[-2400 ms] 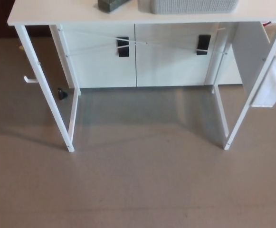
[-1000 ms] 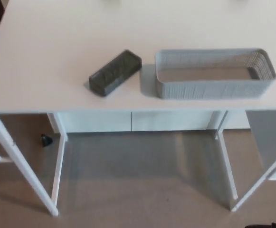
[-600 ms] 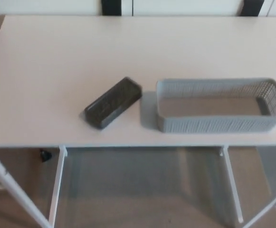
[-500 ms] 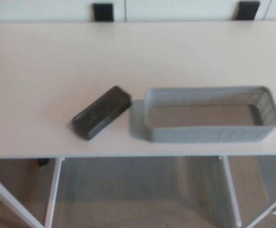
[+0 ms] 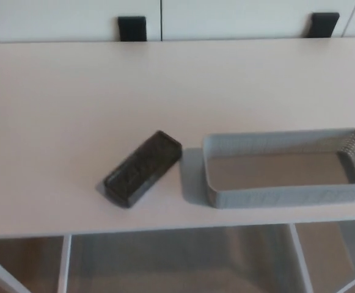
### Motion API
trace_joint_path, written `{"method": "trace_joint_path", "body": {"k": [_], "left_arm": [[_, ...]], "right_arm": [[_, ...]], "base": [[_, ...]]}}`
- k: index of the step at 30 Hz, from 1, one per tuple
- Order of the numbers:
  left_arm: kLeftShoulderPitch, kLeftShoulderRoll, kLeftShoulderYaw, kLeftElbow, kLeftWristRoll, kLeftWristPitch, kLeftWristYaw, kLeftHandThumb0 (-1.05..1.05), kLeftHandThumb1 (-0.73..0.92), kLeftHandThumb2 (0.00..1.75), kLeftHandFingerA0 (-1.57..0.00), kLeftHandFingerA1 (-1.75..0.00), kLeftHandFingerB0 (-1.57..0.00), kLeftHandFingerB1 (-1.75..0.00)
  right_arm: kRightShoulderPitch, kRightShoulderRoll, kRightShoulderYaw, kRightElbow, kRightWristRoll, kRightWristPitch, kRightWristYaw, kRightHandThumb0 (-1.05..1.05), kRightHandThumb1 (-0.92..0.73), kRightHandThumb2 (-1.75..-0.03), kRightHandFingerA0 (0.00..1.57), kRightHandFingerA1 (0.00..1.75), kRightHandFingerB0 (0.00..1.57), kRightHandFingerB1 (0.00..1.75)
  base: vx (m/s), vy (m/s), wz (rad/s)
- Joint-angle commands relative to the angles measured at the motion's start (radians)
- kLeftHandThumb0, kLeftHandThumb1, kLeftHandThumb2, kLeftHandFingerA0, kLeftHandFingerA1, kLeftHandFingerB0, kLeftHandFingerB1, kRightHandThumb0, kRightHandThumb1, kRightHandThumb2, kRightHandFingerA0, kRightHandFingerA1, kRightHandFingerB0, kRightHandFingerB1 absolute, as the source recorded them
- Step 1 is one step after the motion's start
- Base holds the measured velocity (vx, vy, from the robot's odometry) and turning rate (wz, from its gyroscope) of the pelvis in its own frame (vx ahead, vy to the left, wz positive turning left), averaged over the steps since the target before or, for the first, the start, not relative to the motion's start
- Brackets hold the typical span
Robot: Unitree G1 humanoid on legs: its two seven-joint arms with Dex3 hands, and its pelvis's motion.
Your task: The robot walks towards a desk on which an eraser is kept on the left hand side and a container is kept on the right hand side. The robot picks up the eraser using its left hand and places it in the container.
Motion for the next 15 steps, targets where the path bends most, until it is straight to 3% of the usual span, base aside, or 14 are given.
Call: {"method": "trace_joint_path", "body": {"k": [1, 15], "left_arm": [[0.004, 0.014, -0.009, 0.001, 0.022, -0.048, 0.012, -0.49, 0.59, 0.58, -0.52, -0.36, -0.34, -0.32], [-0.002, 0.022, -0.018, 0.021, 0.049, -0.072, 0.040, -0.51, 0.59, 0.58, -0.54, -0.37, -0.34, -0.32]], "right_arm": [[-0.002, -0.016, -0.004, -0.002, 0.013, -0.007, 0.007, 0.02, -0.40, -0.52, 0.76, 0.60, 0.55, 0.55], [-0.001, -0.029, 0.011, 0.002, -0.001, -0.016, 0.014, -0.03, -0.40, -0.52, 0.79, 0.59, 0.57, 0.54]], "base": [[0.11, 0.063, -0.01], [0.08, -0.056, 0.04]]}}
